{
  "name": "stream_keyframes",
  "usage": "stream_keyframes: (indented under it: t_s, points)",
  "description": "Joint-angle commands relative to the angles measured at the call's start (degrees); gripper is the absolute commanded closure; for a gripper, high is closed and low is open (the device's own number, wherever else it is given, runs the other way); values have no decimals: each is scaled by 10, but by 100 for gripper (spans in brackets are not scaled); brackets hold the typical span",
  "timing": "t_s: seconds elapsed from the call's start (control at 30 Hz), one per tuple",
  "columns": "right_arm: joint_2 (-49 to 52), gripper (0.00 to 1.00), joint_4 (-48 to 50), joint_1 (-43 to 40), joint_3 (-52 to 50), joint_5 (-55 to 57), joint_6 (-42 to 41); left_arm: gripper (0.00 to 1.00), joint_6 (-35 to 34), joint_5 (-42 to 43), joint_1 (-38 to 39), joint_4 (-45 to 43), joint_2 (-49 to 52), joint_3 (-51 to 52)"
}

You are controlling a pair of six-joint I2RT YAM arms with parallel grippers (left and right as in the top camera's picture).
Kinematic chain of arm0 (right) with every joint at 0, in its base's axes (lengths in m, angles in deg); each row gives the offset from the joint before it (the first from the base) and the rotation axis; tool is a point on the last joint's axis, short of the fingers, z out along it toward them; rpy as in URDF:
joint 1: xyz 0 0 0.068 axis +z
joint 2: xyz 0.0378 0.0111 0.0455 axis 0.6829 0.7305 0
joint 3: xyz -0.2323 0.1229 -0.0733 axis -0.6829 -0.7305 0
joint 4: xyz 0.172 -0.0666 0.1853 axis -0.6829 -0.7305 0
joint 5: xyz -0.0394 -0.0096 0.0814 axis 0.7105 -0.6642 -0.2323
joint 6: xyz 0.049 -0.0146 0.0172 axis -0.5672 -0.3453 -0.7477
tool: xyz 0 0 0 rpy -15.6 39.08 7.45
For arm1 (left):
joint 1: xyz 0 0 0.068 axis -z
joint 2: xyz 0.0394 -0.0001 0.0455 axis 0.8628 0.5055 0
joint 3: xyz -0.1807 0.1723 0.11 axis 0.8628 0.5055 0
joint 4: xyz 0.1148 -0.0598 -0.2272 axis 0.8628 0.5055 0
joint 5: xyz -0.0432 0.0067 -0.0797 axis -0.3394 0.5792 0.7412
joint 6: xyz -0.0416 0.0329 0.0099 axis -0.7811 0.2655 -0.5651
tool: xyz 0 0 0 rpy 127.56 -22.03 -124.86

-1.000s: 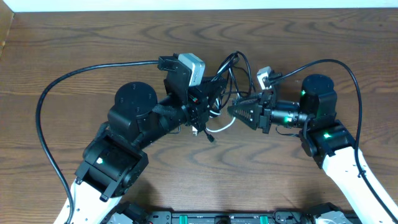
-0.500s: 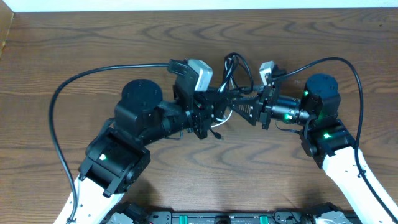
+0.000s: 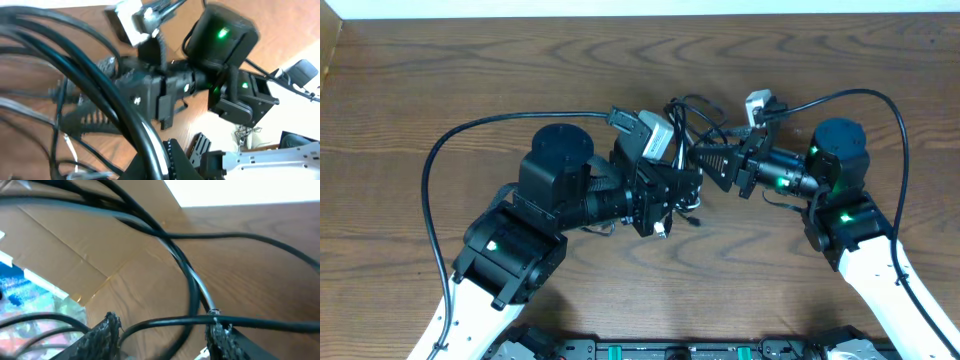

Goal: Untangle cables

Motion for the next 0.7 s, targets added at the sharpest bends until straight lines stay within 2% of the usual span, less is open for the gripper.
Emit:
stream_keyframes:
  t_s: [0.0,0.1,0.23,0.43,0.67]
  points:
    - [-1,45,-30,-1,5,-7,0,93,0,14,3,-31,-2,-13]
    - [-2,45,-45,-2,5,-44,11,92,0,-6,3,-52,-2,-13]
    - [-4,42,-45,-3,5,-90,32,92,-8,-74,3,-55,-2,-13]
    - [-25,44,-45,-3,5,-92,90,92,-104,-172,-6,-55,-2,-13]
    - [-61,43,-46,-3,5,-84,170,93,-224,-186,-59,-55,-2,-13]
